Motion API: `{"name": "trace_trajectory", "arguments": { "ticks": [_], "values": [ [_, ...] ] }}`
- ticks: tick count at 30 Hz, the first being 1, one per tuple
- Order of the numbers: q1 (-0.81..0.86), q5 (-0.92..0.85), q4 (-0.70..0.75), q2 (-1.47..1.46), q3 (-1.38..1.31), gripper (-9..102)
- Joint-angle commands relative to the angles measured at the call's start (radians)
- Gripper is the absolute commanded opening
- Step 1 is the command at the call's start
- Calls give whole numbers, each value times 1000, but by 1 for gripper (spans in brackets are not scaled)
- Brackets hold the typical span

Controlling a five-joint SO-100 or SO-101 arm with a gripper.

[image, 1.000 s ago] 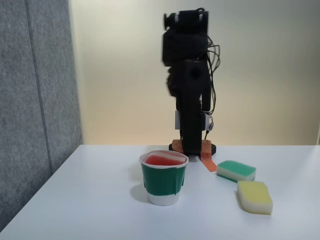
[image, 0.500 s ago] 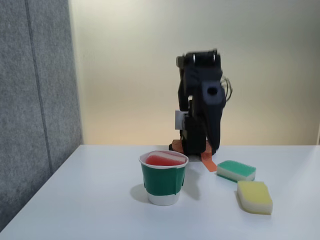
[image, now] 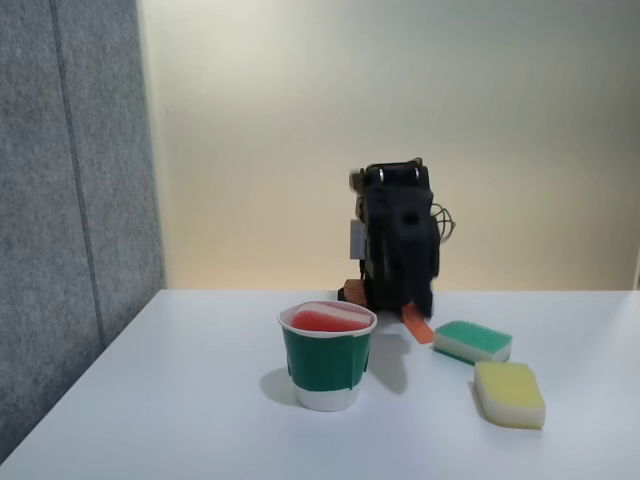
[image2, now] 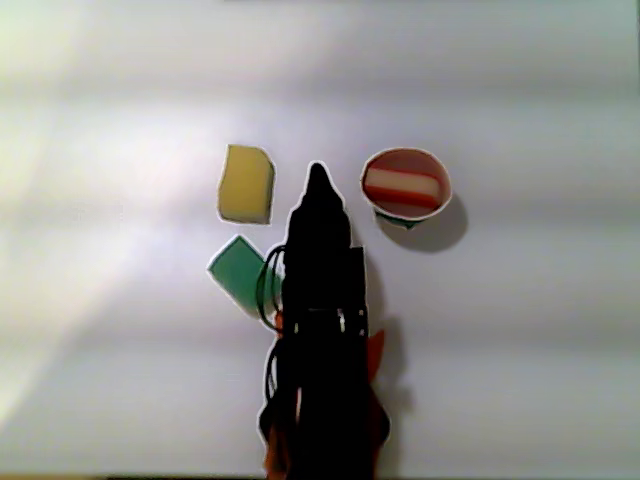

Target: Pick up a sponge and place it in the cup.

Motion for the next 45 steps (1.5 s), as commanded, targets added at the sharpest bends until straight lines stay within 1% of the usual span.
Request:
{"name": "trace_trajectory", "arguments": {
  "ticks": [1, 3, 10, 15, 18, 25, 29, 32, 40, 43, 45],
  "values": [
    [2, -6, -2, 29, 52, 0],
    [-2, 5, -15, 28, 86, 0],
    [17, -14, 196, 31, 86, 0],
    [43, -28, 314, 31, 86, 0],
    [43, 0, 380, 31, 86, 0],
    [41, -18, 472, 31, 86, 0],
    [40, 5, 529, 31, 86, 0],
    [14, 106, 545, 31, 86, 0],
    [8, 109, 545, 31, 86, 0],
    [8, 109, 545, 31, 86, 4],
    [8, 109, 545, 31, 86, 4]
  ]
}}
